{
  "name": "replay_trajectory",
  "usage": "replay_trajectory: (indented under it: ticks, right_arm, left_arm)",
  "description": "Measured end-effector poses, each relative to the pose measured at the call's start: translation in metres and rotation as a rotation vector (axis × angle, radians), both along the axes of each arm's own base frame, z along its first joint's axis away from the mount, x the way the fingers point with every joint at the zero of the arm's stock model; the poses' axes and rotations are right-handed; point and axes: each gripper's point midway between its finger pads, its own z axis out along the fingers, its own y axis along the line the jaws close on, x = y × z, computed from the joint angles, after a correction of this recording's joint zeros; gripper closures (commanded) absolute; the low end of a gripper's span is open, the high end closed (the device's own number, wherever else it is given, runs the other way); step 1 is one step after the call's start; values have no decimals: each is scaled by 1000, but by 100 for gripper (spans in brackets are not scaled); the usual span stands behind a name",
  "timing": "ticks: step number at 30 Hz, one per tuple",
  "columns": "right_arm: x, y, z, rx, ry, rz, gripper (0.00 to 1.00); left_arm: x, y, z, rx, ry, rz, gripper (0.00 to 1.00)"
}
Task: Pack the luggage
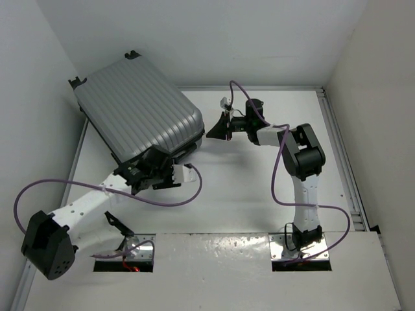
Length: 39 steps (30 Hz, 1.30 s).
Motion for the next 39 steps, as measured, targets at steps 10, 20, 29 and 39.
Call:
replay_trajectory:
  ticks: [10,20,29,39]
  right_arm:
    - [0,0,2,5,24,-7,100]
    - [0,1,2,6,45,-12,100]
    - [0,1,3,7,50,-13,100]
    - [0,1,3,7,54,-13,100]
  left_arm:
    - [6,-44,25,-70,-88,63,39]
    - [36,-39,4,23,-121,237,36]
    - [45,-42,18,-13,-186,268,36]
    - [60,-45,-12,23,-139,295,36]
